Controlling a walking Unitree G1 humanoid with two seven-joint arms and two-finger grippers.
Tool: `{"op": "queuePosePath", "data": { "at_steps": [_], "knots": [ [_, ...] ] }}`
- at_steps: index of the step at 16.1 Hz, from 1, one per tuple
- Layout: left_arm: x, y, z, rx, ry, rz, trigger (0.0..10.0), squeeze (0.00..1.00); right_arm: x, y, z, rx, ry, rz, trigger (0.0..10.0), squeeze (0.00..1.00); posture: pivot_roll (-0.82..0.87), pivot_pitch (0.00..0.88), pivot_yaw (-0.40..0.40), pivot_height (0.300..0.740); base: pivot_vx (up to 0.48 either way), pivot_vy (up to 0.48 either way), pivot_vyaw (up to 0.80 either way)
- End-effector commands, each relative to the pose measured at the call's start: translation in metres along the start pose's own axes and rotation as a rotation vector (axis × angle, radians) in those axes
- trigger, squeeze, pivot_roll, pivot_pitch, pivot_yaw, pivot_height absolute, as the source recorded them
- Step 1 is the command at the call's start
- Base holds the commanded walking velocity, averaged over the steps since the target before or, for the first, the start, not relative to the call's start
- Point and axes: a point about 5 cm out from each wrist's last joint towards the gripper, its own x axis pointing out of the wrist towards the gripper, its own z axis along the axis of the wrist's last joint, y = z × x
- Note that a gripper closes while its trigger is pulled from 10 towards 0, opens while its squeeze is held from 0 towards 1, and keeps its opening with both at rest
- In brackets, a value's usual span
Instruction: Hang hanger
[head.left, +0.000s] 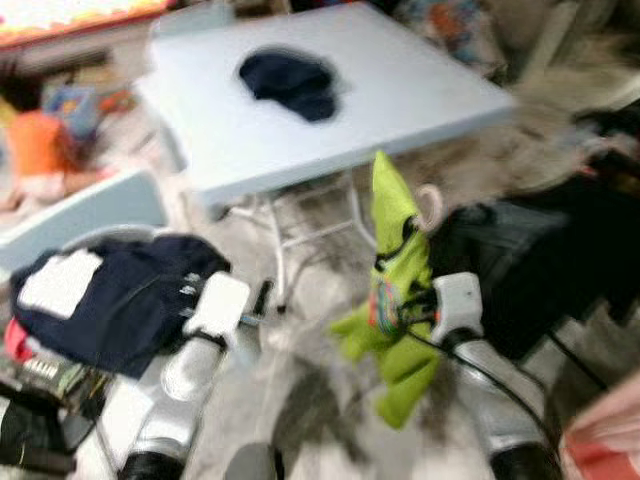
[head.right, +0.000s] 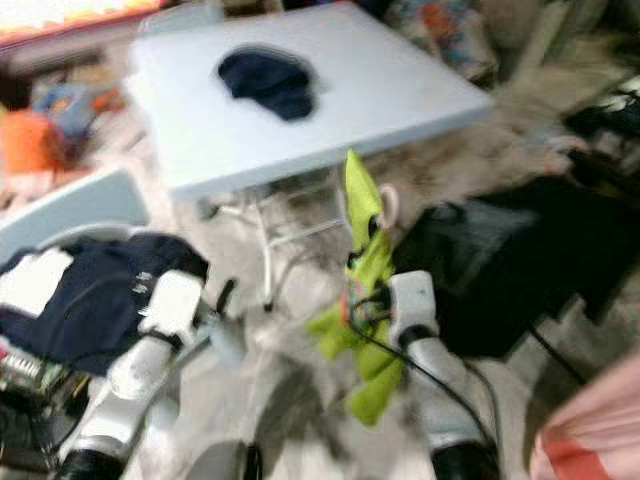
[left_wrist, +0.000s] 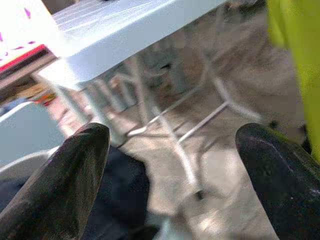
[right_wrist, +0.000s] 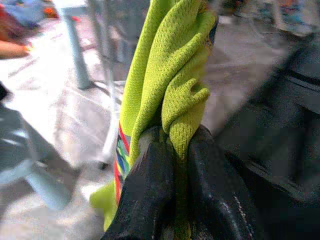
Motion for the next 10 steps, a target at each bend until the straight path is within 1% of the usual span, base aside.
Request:
{"op": "queuePosePath", "data": {
  "at_steps": [1,4,5,10],
  "knots": [
    [0.003,-0.002,0.006,-0.007,-0.022,0.008,10.0,0.00,-0.001,-0.006,0.010,-0.012,-0.050,-0.010,10.0,0.00,-0.02,0.000,0.036,0.740,0.000,0.000,0.00],
    [0.003,-0.002,0.008,-0.006,-0.033,0.013,10.0,0.00,0.002,-0.010,0.016,-0.023,-0.071,-0.021,10.0,0.00,-0.02,0.000,0.044,0.740,0.000,0.000,0.00],
    [0.005,0.000,0.010,-0.006,-0.039,0.019,10.0,0.00,0.004,-0.009,0.020,-0.029,-0.084,-0.011,10.0,0.00,-0.03,0.000,0.047,0.740,0.000,0.000,0.48],
    [0.007,0.001,0.011,-0.006,-0.040,0.029,10.0,0.00,0.005,-0.003,0.021,-0.051,-0.086,0.025,10.0,0.00,-0.03,0.000,0.044,0.740,0.000,0.000,0.80]
  ]
}}
